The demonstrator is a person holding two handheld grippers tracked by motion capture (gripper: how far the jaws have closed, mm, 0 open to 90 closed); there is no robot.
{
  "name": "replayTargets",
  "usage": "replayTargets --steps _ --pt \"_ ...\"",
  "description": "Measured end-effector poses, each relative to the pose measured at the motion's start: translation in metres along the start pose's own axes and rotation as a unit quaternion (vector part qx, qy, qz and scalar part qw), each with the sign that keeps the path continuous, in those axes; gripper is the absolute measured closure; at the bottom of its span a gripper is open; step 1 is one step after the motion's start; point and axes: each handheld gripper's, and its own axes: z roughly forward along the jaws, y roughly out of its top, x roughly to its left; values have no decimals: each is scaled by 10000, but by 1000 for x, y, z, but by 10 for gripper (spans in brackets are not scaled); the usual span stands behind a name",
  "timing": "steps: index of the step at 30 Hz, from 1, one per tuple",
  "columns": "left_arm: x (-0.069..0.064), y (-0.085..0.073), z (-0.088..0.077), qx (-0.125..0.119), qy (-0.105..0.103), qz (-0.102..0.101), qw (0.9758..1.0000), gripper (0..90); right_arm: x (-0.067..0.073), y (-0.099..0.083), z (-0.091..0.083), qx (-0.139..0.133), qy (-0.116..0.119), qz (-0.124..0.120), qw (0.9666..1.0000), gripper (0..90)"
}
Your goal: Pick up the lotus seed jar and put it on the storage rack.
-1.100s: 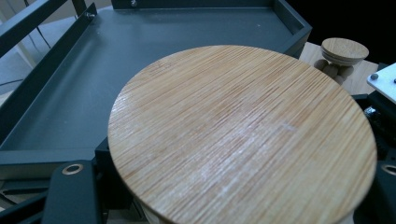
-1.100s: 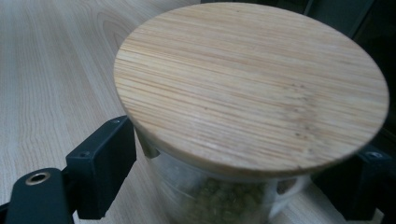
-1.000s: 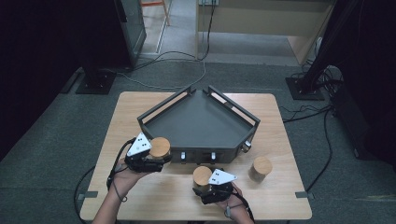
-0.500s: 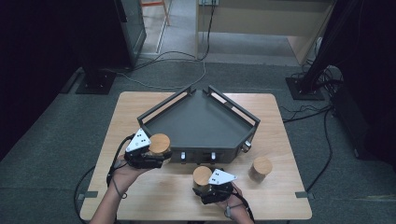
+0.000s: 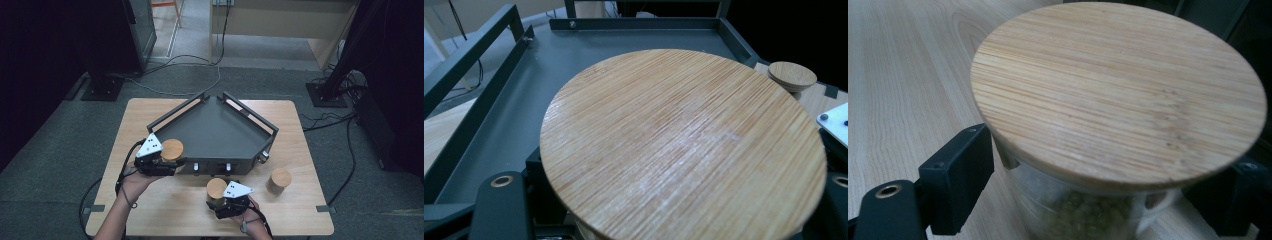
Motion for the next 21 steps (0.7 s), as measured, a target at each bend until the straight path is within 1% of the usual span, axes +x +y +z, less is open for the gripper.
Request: replayTargets --steps 3,12,15,21 --pt "1 1 2 -12 24 -19 10000 251 0 0 0 1 -1 -7 10000 133" --pt "2 5 5 -24 53 60 10000 251 0 0 0 2 0 -5 10000 133" --pt "3 7 7 25 87 81 9999 251 0 0 0 3 -1 -12 10000 134" --pt "4 10 12 32 80 82 9999 251 0 0 0 -2 0 -4 10000 133"
